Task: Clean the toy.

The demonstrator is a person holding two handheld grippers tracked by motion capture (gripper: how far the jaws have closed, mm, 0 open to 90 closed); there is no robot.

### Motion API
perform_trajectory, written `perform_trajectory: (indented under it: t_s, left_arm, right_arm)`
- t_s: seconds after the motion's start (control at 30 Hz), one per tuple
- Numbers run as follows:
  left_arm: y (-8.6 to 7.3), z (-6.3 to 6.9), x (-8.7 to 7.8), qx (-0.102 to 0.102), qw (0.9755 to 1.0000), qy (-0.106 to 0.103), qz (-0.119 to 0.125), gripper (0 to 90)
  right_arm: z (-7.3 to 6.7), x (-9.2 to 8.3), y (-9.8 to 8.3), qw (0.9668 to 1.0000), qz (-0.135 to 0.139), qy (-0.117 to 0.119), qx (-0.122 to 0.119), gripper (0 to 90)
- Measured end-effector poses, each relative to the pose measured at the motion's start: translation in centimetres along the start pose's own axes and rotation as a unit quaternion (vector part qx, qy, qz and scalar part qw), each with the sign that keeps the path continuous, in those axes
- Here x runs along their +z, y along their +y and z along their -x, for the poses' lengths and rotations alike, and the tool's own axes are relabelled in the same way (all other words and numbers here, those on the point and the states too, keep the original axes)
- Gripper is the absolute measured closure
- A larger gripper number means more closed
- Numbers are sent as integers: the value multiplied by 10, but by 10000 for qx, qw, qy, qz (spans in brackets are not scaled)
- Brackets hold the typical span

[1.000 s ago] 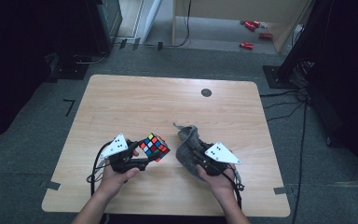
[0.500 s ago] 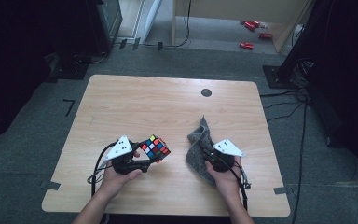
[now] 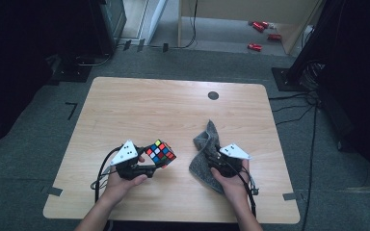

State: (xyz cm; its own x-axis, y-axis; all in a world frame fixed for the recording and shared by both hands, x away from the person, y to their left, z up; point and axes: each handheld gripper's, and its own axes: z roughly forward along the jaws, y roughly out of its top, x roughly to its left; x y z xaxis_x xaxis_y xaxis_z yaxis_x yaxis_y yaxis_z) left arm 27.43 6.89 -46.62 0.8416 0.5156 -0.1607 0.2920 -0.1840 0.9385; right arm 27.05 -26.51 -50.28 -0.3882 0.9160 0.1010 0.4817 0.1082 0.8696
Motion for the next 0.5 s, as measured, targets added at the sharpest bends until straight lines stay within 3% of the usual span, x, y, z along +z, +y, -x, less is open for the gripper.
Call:
perform_trajectory:
  t_s: [0.13,0.3,0.5]
  left_arm:
    - [0,0,0,27,10000,14,-22,353]
    - [-1,0,1,87,9999,70,-58,353]
    - [-3,7,8,421,9985,244,-263,353]
  right_arm:
    - [1,-8,10,9997,90,-110,222,323]
    - [-4,-19,21,9990,377,-148,208,265]
    - [-29,-26,33,9980,601,207,21,259]
